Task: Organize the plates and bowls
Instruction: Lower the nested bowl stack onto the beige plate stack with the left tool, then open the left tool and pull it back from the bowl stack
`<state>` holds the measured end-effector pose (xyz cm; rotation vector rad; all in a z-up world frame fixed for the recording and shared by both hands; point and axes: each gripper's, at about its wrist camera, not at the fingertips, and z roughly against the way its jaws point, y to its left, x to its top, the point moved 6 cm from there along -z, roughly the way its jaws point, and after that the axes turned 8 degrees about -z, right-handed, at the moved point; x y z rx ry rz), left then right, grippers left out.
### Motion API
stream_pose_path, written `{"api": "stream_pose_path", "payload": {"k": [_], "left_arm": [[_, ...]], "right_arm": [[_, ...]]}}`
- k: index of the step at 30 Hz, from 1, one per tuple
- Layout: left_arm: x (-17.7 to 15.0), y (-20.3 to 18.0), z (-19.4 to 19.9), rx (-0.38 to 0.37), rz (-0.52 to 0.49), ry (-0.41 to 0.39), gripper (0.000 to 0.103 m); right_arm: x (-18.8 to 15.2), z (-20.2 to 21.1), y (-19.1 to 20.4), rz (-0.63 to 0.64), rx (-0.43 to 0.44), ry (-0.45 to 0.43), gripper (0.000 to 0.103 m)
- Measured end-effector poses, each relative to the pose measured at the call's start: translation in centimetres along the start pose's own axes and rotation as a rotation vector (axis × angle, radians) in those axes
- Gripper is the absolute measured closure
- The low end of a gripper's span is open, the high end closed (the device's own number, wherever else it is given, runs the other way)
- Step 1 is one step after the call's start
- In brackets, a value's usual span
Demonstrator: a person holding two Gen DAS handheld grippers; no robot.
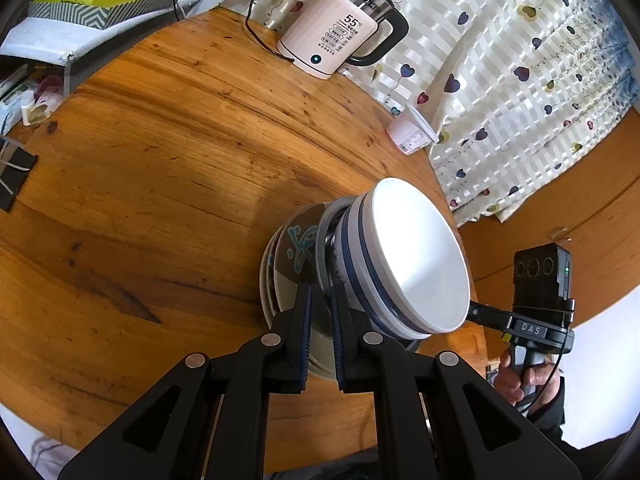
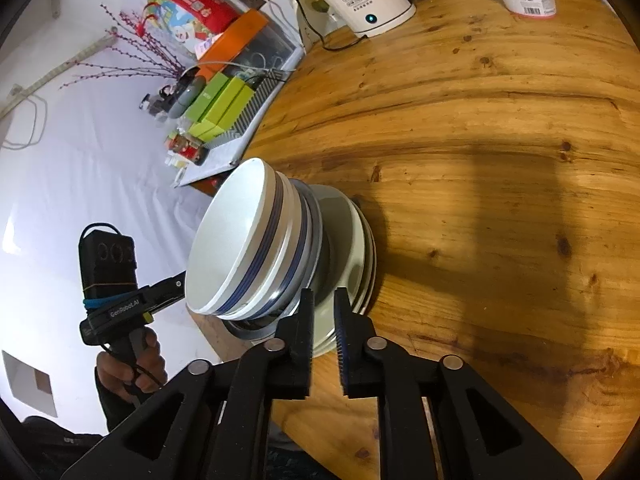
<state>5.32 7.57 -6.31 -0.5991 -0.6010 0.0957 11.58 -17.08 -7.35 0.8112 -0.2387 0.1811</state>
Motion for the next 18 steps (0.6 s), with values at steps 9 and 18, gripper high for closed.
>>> {"api": "stream_pose_path", "payload": {"k": [9,18], "left_arm": [[-0.3,-0.6,1.3,0.052,-0.022,-0.049,0.093],[-0.8,-2.0,2.4,0.127,-0.076,-0.092,0.079]], "right_arm": [[-0.1,1.2,0.8,0.059,-0.054,-0.046,0.076],[-0.7,1.5,1.3,0.111,-0.106,-0.058,0.065]]}}
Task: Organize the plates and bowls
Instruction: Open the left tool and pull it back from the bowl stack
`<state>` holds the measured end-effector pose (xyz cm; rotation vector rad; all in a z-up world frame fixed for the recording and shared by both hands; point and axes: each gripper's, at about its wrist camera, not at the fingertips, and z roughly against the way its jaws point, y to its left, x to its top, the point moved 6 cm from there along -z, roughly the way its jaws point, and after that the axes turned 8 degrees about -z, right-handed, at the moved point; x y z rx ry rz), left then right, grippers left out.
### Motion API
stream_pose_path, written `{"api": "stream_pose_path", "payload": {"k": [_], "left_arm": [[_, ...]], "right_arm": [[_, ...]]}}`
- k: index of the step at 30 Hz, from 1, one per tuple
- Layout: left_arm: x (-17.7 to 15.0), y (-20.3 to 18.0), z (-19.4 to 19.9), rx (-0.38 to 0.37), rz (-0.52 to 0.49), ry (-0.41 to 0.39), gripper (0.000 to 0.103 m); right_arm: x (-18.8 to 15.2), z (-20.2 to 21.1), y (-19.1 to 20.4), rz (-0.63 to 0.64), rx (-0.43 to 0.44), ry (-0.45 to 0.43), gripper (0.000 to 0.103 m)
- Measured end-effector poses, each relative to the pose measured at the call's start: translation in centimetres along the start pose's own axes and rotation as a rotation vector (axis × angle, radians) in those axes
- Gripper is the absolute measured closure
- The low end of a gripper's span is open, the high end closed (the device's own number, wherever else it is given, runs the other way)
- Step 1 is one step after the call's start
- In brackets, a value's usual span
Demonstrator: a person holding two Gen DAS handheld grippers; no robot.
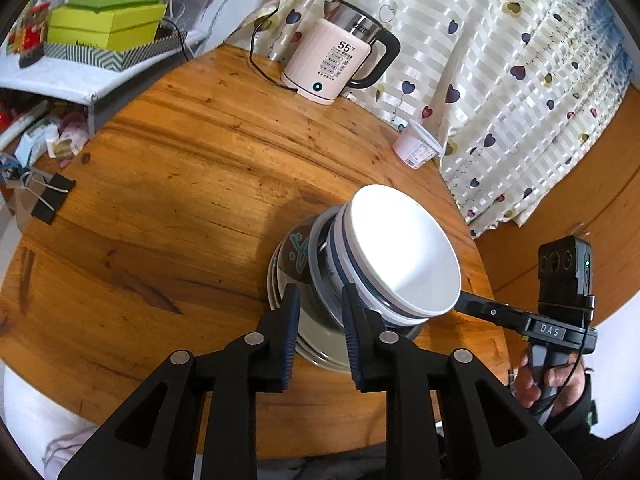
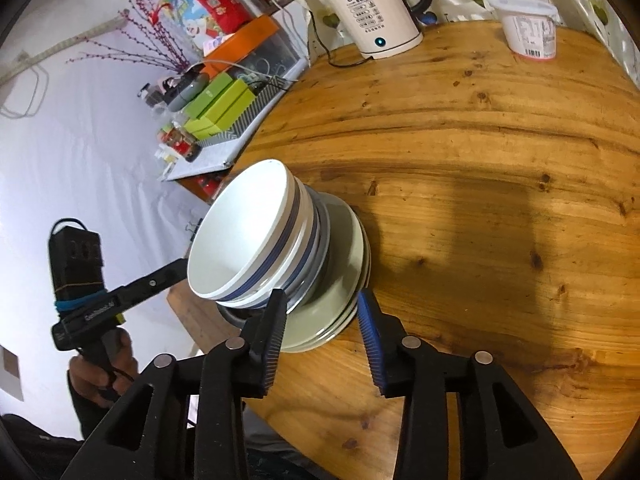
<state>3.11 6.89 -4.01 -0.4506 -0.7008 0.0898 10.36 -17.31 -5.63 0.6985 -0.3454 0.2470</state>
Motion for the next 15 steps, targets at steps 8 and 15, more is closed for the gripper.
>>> {"api": "stream_pose_path", "payload": {"k": [8,15], "left_arm": [[-0.6,-0.9,1.5,0.075,-0.042,-0.029,0.071],[-1.7,-0.9,2.5,0.134,-0.052,-0.043,0.064]], "right_arm": [[0.0,0.5,0.1,0.037,-0.086,-0.025,0.061],[0.3,-0.4,0.8,0.092,-0.135,-0.005,0.06]]}}
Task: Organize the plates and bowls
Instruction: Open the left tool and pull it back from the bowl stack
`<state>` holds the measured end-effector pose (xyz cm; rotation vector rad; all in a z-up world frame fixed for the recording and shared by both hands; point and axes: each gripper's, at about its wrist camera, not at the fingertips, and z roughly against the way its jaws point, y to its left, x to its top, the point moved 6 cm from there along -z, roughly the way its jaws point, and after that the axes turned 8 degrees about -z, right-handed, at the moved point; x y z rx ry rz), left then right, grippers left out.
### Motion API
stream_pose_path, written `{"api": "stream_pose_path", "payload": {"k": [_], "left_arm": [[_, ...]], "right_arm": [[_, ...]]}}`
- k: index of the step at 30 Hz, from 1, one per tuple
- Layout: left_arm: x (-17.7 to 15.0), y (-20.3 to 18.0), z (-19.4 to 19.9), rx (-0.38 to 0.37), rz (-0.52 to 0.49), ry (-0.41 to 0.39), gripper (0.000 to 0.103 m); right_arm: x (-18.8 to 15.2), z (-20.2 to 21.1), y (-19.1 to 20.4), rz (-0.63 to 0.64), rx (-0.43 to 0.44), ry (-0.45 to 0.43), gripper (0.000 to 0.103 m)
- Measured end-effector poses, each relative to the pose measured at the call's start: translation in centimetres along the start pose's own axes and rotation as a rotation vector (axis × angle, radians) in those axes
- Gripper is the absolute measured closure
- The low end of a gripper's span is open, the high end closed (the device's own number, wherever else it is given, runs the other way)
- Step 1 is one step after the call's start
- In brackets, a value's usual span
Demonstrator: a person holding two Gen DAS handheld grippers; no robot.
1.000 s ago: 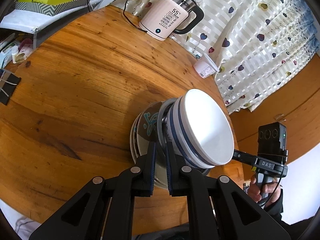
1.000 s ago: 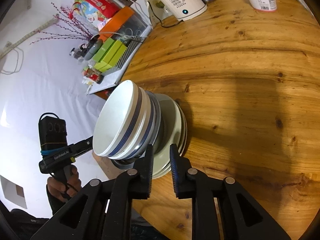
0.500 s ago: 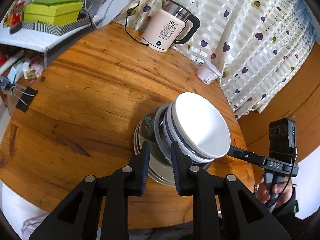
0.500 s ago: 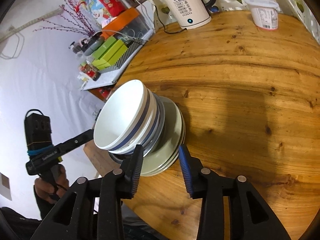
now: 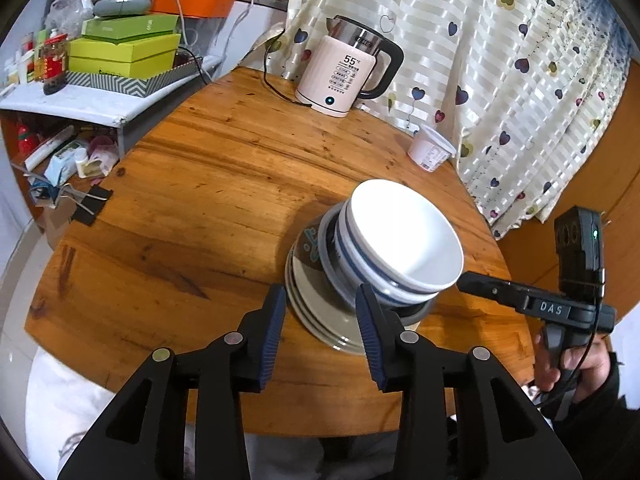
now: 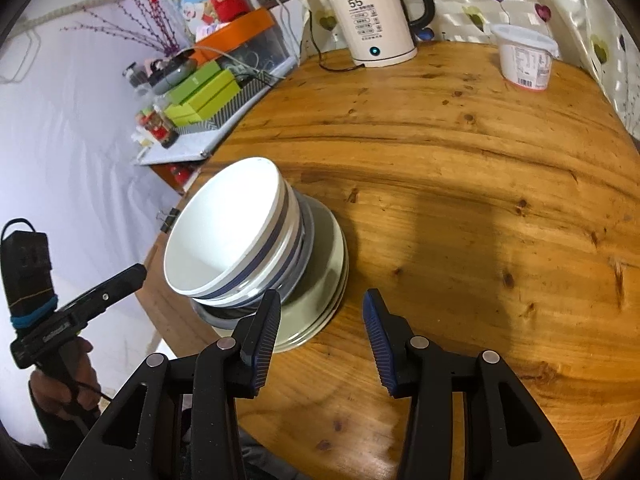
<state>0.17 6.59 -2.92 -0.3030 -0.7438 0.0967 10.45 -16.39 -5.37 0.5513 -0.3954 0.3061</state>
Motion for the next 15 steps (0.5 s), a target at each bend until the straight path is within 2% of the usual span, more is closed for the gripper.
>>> {"api": "stream_pose_path", "payload": {"k": [4,7,12,15], "left_arm": [[-0.5,0.3,0.0,0.034,0.003,-0.001,0.059],[-0.7,0.3,-0.1,0.06,-0.003,0.001,0.058],[-1.2,-0.5,0.3,0.092,-0.049,-0.005,0.049],[-1.3,-0.9,0.2,0.114,-0.07,0.0,0.049]], "right_arm": [[0.0,-0.1,1.0,0.046,-0.025,0.004,0.059],[-0.2,0.1,1.4,0.068,-0.052,-0.009,0.057],[-1.2,0.4,1.7,0.071,-0.08,-0.027,0.055],[-1.8,0.5,1.9,0.073,-0.088,-0.039,0.054]]}}
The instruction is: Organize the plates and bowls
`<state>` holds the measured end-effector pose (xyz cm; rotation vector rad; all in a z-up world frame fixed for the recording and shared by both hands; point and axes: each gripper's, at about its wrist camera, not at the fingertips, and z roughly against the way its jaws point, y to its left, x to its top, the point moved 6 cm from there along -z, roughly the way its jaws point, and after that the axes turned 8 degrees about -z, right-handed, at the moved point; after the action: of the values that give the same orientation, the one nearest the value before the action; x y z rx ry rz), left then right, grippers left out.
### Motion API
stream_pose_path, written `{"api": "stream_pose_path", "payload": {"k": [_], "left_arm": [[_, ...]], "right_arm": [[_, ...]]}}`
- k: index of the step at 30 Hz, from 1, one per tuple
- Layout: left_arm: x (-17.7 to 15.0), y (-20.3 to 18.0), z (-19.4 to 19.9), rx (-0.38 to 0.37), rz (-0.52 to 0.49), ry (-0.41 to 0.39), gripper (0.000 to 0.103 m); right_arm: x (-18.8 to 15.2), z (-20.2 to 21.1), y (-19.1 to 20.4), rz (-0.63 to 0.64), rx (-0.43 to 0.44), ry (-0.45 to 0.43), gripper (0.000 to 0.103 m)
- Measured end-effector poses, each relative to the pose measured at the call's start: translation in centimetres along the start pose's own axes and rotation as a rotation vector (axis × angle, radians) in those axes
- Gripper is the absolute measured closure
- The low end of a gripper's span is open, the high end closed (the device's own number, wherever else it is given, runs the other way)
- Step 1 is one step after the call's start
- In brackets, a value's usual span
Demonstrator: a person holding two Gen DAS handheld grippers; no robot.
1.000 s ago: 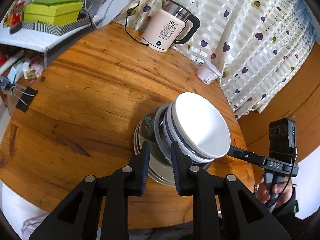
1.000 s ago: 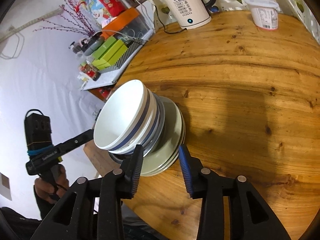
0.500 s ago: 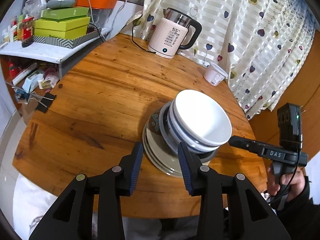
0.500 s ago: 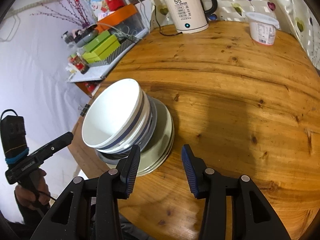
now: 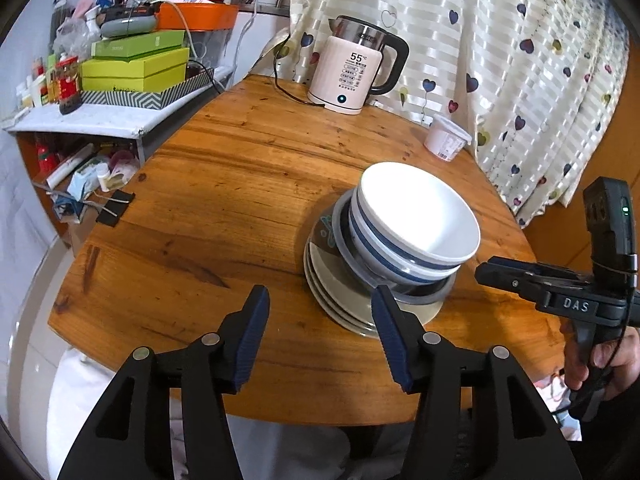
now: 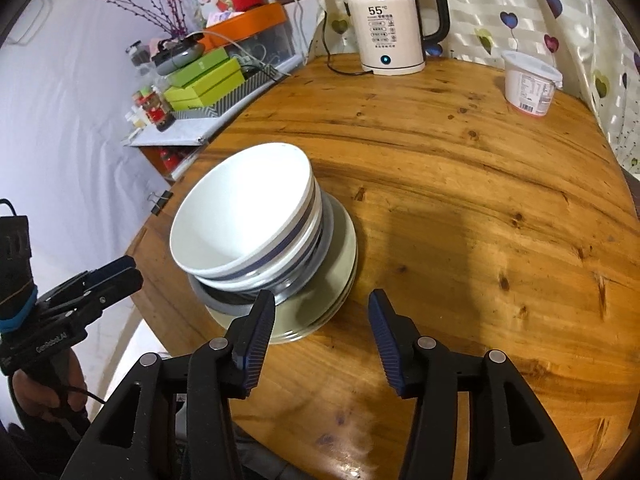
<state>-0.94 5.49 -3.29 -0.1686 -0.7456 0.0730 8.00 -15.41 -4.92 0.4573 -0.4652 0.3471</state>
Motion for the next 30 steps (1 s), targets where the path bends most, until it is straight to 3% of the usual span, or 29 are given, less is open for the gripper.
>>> {"api": "stream_pose_path", "payload": {"k": [8,20,24,30], "left_arm": [[-0.3,-0.9,-0.7,0.074,-0.04,0.037,0.049],[-0.7,-2.1,-0.7,0.106,-0.053,0.043,0.049],[-0.6,-2.4,-0.7,0.174,-0.084,0.049,0.049],[-0.9,-2.3,-0.7,0.168,-0.075,0.054,0.049]], "right_arm": [[-1.1,0.1,0.7,0.033,-0.041,-0.013,0.05],[-2.5,-0.1,1.9,0.079,-0.055,-0.008,0.047],[-2.8,0.0,2.2,0.087,-0.055,-0.01,0.046],[-3.2,0.0,2.8,0.103,-0.051,-0.008,0.046]]}}
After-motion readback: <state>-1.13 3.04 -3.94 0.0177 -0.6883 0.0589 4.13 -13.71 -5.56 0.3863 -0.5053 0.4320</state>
